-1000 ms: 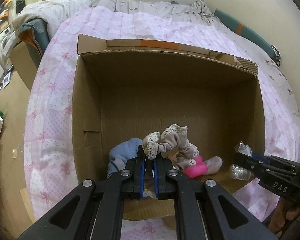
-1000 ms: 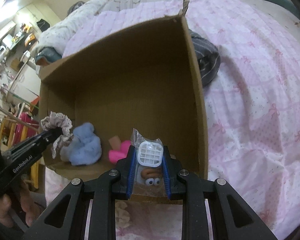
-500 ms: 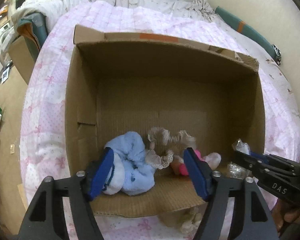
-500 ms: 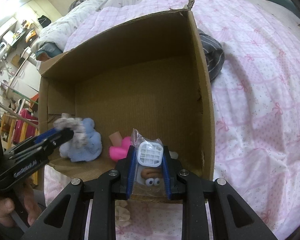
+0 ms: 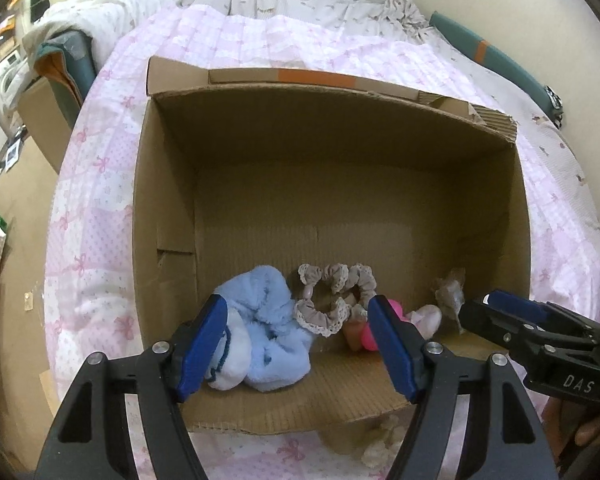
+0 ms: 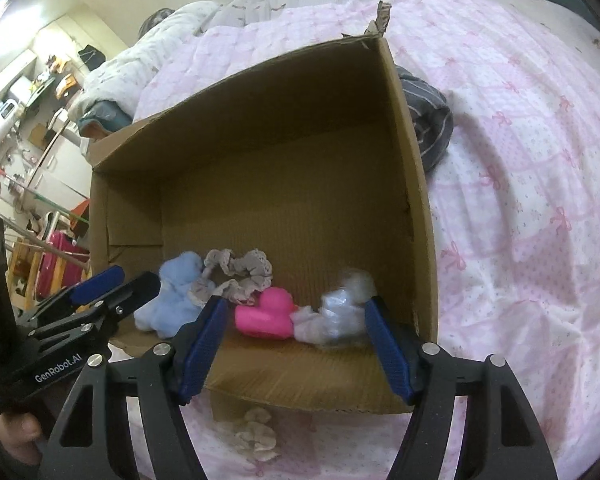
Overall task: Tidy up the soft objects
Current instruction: 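Open both tools to drop the scrunchie and bag into the box, then withdraw both tools from the box toward the white lace scrunchie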
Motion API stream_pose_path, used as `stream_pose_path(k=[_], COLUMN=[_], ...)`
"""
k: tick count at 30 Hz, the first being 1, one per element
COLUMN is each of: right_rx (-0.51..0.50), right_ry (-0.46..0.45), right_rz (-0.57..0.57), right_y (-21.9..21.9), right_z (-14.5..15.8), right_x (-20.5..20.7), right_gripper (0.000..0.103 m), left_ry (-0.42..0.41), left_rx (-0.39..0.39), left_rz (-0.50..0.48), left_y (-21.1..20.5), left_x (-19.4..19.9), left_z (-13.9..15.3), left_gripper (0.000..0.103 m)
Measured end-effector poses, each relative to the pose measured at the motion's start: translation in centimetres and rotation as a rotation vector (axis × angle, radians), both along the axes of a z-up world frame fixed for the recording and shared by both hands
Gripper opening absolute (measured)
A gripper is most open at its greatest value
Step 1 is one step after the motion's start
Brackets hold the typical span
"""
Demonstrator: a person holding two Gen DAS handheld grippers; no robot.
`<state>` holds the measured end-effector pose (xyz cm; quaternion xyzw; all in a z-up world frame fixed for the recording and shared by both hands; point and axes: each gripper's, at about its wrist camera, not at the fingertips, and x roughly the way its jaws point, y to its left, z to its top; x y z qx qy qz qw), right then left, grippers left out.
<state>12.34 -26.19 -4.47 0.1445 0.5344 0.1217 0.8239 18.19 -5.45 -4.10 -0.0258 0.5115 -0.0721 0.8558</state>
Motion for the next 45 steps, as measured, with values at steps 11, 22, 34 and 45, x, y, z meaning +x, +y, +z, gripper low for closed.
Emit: stream_pose_path(k=[11,22,34,45], right_rx=[0.016,-0.007,-0.045,-0.046], right_ry=[0.003,-0.023,-0.016,-0.019], right_rz=[-0.034,-0.035,0.006,-0.008], right_y=[-0.3,-0.7,-0.1,-0.2], right_z=[0.0,0.9,1.4,1.7], right_x=[0.1,-1.4,-4.4,-7.6], right_gripper=[0.075,0.075,0.075,0.075], left_ry=[-0.027,-0.100,-0.084,-0.069], left_rx=[0.000,0.086,0.075,0.050], left_rz=[-0.010,-0.064,-0.016,0.029], left_y=[0.0,-0.3,1.6,3.0], left_x=[-0.9,-4.6,-8.4,-10.4], left_z=[0.8,2.9,3.5,3.5], left_gripper=[0.070,0.070,0.070,0.070])
